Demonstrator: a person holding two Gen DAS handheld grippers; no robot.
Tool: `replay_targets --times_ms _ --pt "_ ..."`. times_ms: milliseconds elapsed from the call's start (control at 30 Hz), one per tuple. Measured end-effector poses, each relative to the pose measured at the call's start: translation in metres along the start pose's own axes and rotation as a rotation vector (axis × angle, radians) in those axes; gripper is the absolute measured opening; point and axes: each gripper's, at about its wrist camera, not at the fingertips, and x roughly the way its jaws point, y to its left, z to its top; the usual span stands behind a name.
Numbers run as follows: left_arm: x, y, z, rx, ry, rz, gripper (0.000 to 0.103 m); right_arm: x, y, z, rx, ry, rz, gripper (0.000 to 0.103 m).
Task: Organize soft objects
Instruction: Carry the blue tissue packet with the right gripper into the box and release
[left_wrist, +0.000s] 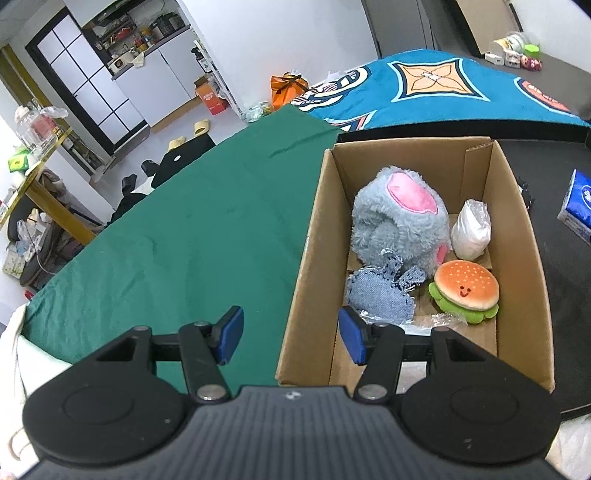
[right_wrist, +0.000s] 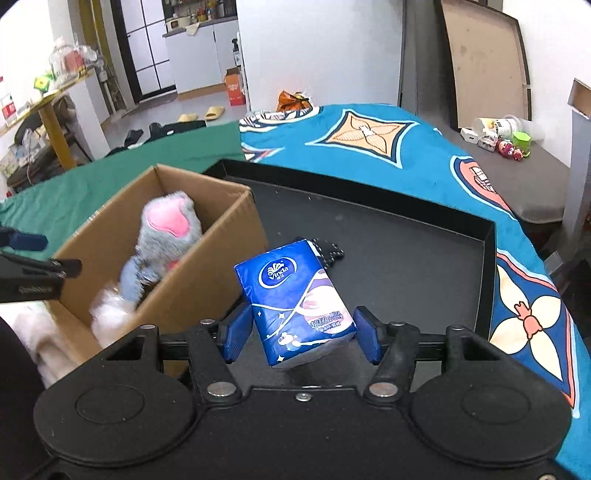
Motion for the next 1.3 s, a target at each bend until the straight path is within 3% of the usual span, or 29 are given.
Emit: replay_targets --times_ms 1100,1200,1300 --pt "0.015 0.04 -0.008 -0.173 0.056 -0.183 0.052 -0.031 0.099 0.032 -0.049 -0.042 0.03 0.058" --pt "0.017 0.043 -0.008 -0.184 0.063 -0.199 0.045 -0.031 0.104 0.033 -0.048 -0.036 0.028 0.058" --pt "0.019 0.044 -0.009 -0.189 0.068 -0.214 0.029 -0.031 0.108 0.032 -0.044 -0.03 0.028 0.058"
